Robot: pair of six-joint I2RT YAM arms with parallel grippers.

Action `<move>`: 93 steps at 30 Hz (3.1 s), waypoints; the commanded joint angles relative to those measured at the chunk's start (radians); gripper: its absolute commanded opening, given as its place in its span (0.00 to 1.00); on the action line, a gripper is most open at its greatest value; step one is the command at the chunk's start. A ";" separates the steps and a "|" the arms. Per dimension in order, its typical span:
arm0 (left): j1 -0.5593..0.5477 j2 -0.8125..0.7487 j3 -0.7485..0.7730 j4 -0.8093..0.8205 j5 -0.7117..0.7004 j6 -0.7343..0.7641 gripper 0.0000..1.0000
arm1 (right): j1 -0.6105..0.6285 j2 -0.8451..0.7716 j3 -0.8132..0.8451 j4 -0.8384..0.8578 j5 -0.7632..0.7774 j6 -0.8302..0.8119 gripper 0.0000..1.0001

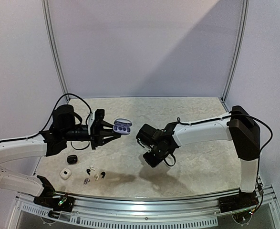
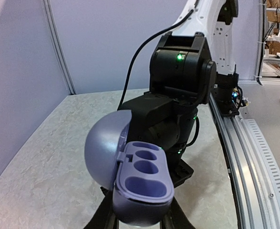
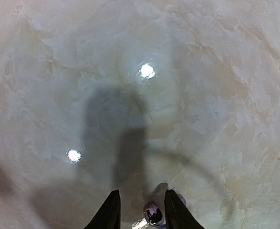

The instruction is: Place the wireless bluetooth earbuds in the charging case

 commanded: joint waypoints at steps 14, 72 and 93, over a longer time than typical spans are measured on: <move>-0.019 -0.028 -0.012 -0.010 -0.006 0.021 0.00 | -0.045 -0.402 -0.397 0.290 -0.100 -0.616 0.35; -0.009 -0.012 0.006 -0.072 -0.025 0.074 0.00 | -0.112 -0.093 -0.218 0.304 -0.251 -1.377 0.16; -0.009 -0.022 -0.004 -0.064 -0.027 0.066 0.00 | -0.111 -0.038 -0.155 0.333 -0.219 -1.389 0.14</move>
